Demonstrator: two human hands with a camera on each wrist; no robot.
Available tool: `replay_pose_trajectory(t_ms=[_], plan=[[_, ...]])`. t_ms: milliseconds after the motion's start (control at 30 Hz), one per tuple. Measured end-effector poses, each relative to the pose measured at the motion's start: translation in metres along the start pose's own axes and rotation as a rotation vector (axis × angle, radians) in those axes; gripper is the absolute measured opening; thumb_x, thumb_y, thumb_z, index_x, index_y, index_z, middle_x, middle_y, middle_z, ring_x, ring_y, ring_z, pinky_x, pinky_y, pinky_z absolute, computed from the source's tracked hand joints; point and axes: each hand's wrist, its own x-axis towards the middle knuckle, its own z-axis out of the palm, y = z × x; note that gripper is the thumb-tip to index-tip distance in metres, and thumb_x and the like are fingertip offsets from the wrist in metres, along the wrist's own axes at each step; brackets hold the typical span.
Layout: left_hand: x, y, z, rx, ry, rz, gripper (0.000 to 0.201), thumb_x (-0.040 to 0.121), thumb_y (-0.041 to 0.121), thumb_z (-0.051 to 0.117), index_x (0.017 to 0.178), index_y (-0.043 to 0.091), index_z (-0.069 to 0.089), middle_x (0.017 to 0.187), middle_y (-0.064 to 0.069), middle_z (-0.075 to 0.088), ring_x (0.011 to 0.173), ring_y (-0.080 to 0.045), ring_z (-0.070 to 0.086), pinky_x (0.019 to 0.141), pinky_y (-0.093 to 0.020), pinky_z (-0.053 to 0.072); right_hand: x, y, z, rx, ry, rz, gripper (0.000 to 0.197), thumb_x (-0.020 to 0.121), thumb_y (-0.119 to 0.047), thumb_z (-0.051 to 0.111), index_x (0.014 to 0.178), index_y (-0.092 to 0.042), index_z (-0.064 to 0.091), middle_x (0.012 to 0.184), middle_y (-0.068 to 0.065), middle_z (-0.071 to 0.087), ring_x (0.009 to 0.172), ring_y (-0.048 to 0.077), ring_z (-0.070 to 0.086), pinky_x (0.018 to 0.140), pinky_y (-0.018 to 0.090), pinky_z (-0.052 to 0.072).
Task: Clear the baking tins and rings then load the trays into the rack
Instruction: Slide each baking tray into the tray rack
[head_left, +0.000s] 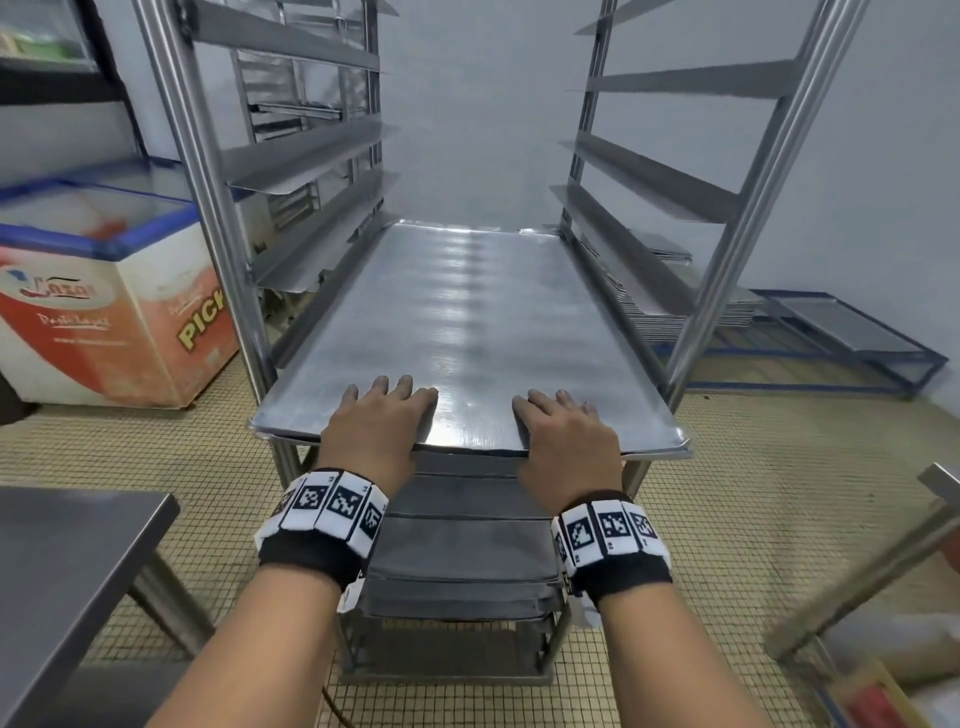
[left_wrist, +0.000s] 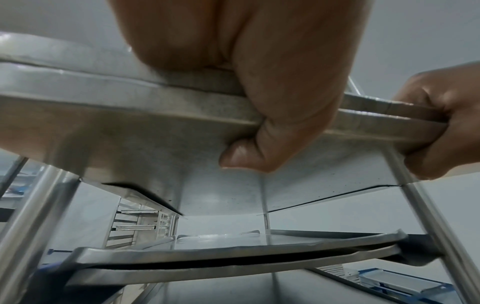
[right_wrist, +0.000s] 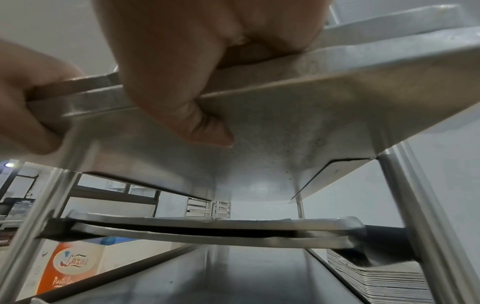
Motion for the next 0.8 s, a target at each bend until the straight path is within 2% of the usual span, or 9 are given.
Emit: replay_pose_trajectory(t_ms=[67, 167, 300, 433, 800], plan=[[0.015, -0.002, 0.002, 0.0, 0.0, 0.001, 0.062, 0.081, 0.017, 0.07, 0.135, 0.032, 0.042, 0.14, 0.005, 0.048, 0.129, -0.021, 0.046, 0.112, -0.044, 0.034, 0.015, 0.005, 0.003, -0.003, -0.014, -0.006, 0.043, 0.078, -0.012, 0.065, 0.119, -0.02, 0.061, 0.123, -0.003, 0.064, 0.122, 0.029, 0.055, 0.107, 0.046, 0.043], [0.036, -0.005, 0.004, -0.017, 0.0, -0.007, 0.063, 0.079, 0.011, 0.066, 0.134, 0.032, 0.043, 0.136, 0.006, 0.049, 0.125, -0.021, 0.047, 0.107, -0.042, 0.038, 0.037, 0.01, 0.007, -0.011, -0.033, -0.024, 0.045, 0.078, -0.014, 0.063, 0.123, -0.02, 0.058, 0.123, -0.003, 0.062, 0.122, 0.028, 0.053, 0.108, 0.045, 0.04], [0.063, -0.009, 0.006, -0.014, -0.025, -0.037, 0.066, 0.082, 0.01, 0.065, 0.14, 0.032, 0.042, 0.147, 0.004, 0.045, 0.135, -0.021, 0.042, 0.113, -0.042, 0.033, 0.064, 0.014, 0.014, 0.003, -0.042, -0.022, 0.038, 0.083, -0.016, 0.059, 0.121, -0.019, 0.057, 0.124, -0.001, 0.06, 0.123, 0.029, 0.051, 0.107, 0.047, 0.04], [0.084, -0.012, 0.007, -0.023, -0.072, -0.048, 0.071, 0.084, 0.01, 0.066, 0.146, 0.031, 0.037, 0.154, 0.002, 0.039, 0.143, -0.023, 0.036, 0.118, -0.043, 0.026, 0.086, 0.02, 0.022, 0.0, -0.074, -0.029, 0.042, 0.083, -0.016, 0.058, 0.125, -0.02, 0.054, 0.132, -0.002, 0.056, 0.128, 0.028, 0.046, 0.11, 0.046, 0.036], [0.115, -0.018, 0.016, 0.008, -0.093, -0.043, 0.072, 0.087, 0.013, 0.062, 0.151, 0.029, 0.033, 0.157, 0.001, 0.036, 0.144, -0.022, 0.034, 0.118, -0.043, 0.028, 0.117, 0.027, 0.036, -0.005, -0.058, -0.042, 0.04, 0.084, -0.014, 0.056, 0.123, -0.019, 0.054, 0.13, -0.002, 0.056, 0.128, 0.028, 0.046, 0.109, 0.048, 0.036]])
